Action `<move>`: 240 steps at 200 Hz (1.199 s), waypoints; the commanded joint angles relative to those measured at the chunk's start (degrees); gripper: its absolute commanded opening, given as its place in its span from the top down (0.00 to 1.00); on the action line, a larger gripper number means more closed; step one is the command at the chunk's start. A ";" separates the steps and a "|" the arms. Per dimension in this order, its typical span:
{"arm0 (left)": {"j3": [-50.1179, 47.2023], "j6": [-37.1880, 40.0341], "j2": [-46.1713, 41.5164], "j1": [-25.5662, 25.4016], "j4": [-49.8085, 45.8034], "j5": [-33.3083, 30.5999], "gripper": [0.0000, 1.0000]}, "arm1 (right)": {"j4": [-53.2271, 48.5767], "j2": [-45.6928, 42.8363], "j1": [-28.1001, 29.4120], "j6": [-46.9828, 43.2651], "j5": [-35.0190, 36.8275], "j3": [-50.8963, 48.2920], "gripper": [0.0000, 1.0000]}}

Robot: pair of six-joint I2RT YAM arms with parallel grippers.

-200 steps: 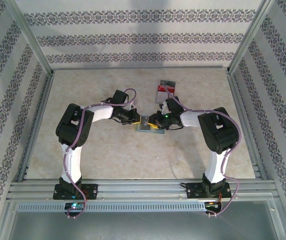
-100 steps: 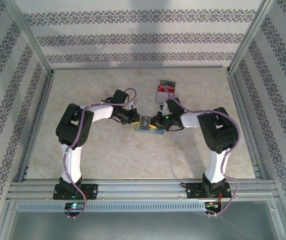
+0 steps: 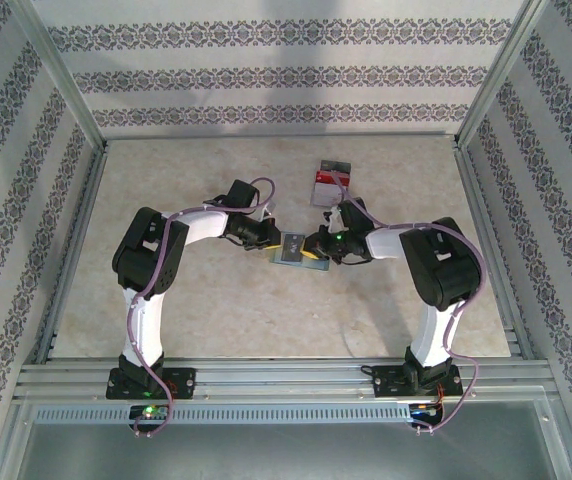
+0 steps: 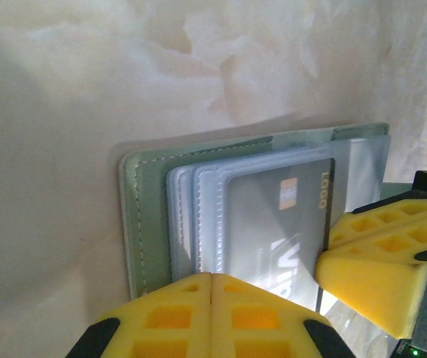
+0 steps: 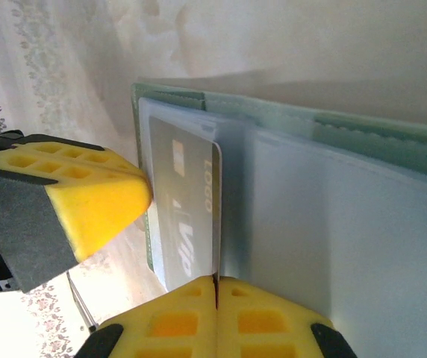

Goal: Take the credit cards out of the card holder

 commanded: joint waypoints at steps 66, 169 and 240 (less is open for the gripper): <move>0.10 0.87 0.41 0.26 -3.73 -1.32 0.89 | 0.31 -0.34 -0.79 -1.27 -0.68 -1.33 1.00; 1.43 -0.84 -3.96 -0.75 -2.78 1.55 0.88 | 4.06 2.06 0.61 1.07 -1.05 -0.50 1.00; 3.98 -0.42 -0.41 -2.45 -3.91 1.65 0.90 | 3.55 2.05 0.59 0.77 -0.61 -0.69 1.00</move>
